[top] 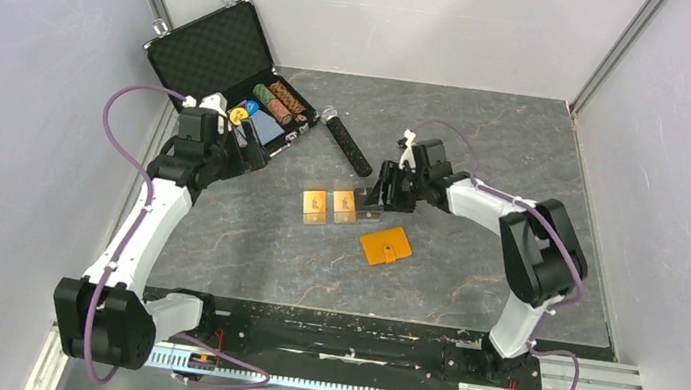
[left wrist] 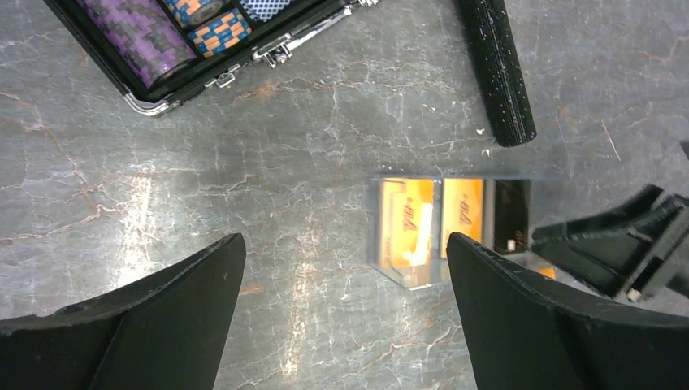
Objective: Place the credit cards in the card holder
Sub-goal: Pick up the nut test board at the center of the board.
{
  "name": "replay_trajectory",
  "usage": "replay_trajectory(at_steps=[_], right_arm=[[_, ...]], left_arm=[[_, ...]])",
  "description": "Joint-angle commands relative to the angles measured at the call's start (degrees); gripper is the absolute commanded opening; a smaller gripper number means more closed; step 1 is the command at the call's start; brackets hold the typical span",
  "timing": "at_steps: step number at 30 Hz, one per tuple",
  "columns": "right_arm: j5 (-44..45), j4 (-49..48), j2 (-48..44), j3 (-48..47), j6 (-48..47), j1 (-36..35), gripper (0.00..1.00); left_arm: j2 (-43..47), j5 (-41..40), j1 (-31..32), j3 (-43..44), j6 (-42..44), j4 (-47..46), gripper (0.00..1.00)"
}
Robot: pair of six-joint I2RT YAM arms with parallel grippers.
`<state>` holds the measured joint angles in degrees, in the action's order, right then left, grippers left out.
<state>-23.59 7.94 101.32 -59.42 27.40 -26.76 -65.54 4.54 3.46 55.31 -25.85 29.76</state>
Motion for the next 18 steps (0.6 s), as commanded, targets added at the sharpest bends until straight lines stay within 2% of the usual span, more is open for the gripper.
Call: replay_trajectory(at_steps=[1,4,8,13,18], right_arm=[[-3.94,-2.58,6.39,-8.85,6.42,-3.32,0.52],[-4.72,-2.58,11.46,-14.04,9.82,-5.54,0.42],[-5.11,-1.84,16.95,-21.44,10.93,-8.73,0.41],[-6.69,-2.01,19.22,-26.35,11.10,-10.35,0.47],[-3.98,-1.53,12.93,-20.63,10.60,-8.04,0.61]], left_arm=[[2.44,3.92,-0.21,-1.30,0.01,-1.44,1.00],[3.40,4.53,-0.28,-2.33,-0.17,-1.34,1.00],[4.21,5.42,-0.30,-3.31,-0.30,-1.06,1.00],[4.93,7.44,-0.22,-4.60,-1.20,-1.48,1.00],[3.06,15.73,-0.04,-4.98,0.72,-3.65,1.00]])
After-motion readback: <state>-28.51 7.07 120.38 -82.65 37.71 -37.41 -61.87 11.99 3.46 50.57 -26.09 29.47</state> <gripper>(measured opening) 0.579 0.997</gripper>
